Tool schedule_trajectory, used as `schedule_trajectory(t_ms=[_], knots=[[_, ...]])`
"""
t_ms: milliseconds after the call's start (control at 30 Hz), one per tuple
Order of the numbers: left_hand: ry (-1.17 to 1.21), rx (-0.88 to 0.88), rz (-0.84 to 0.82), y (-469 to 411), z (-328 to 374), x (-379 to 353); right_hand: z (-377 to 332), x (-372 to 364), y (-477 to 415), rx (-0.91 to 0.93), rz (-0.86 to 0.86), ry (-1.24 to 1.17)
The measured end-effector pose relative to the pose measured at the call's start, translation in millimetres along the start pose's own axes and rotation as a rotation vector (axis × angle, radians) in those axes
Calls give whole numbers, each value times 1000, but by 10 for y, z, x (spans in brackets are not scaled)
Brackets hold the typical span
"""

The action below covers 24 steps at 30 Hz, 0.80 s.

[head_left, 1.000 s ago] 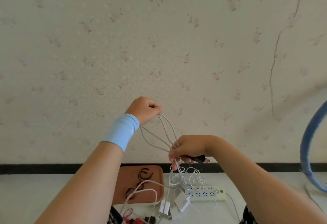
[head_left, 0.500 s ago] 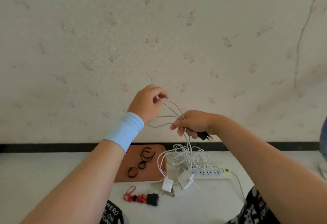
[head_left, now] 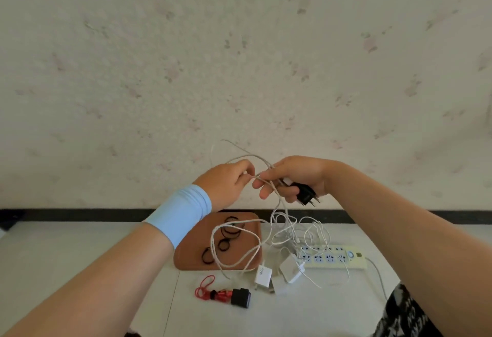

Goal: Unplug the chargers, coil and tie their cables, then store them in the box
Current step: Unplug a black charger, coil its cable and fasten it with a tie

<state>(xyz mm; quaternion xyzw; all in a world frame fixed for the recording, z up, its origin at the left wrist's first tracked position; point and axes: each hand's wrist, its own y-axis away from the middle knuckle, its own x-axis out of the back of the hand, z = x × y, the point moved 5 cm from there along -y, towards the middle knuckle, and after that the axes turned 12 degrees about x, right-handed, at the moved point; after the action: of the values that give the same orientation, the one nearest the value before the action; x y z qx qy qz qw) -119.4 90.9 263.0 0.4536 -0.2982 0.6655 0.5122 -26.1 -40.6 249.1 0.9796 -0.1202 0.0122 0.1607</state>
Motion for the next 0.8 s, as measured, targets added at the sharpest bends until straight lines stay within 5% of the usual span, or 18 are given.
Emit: schedule_trajectory(t_ms=[167, 267, 400, 533, 600, 800], knots=[[49, -36, 82, -81, -183, 312, 78, -117, -213, -67, -167, 116], [88, -62, 265, -176, -232, 489, 69, -172, -283, -86, -169, 166], [99, 62, 619, -181, -394, 729, 24, -176, -311, -33, -32, 159], [120, 316, 707, -26, -460, 645, -104, -130, -221, 68, 205, -142], [301, 238, 601, 42, -307, 565, -107, -97, -144, 77, 268, -292], [524, 187, -260, 137, 283, -110, -194, -40, 129, 169, 345, -658]])
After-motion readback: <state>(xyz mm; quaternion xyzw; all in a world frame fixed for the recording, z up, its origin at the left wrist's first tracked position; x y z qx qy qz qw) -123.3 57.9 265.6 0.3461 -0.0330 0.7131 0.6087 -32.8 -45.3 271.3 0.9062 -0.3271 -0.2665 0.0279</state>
